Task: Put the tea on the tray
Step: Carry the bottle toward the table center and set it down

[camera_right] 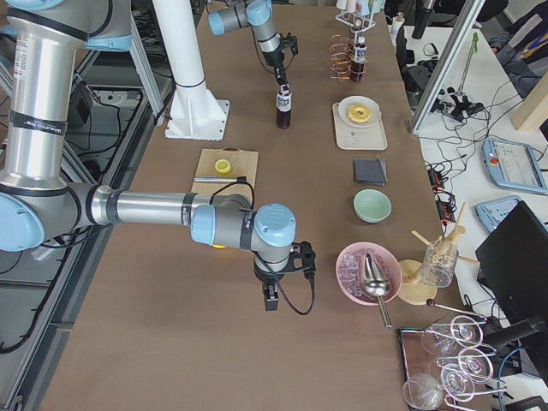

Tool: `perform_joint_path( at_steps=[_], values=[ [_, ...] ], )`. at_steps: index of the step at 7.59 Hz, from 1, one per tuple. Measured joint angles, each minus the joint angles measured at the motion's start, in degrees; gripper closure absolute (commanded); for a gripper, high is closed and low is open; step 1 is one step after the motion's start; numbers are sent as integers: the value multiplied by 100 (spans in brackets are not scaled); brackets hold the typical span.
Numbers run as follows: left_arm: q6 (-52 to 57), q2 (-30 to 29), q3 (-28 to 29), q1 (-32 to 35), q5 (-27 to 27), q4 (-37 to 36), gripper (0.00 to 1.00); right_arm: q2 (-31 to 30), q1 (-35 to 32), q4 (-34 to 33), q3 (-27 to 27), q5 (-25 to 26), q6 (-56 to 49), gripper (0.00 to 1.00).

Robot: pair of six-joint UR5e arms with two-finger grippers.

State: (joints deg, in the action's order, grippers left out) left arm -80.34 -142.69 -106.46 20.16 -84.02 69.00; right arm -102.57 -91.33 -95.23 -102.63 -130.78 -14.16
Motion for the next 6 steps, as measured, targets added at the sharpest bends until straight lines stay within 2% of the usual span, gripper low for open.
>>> perform_joint_path(
  at_steps=[1,5,6],
  values=[
    [5,15,-2,-2,5,28,4,0,1,1,-2,0,-3,0],
    [35,53,-59,-1,15,23,3,17,9,6,-38,-41,14,0],
    [62,60,-175,38,6,5,3,32,42,87,-99,-223,54,0]
  ],
)
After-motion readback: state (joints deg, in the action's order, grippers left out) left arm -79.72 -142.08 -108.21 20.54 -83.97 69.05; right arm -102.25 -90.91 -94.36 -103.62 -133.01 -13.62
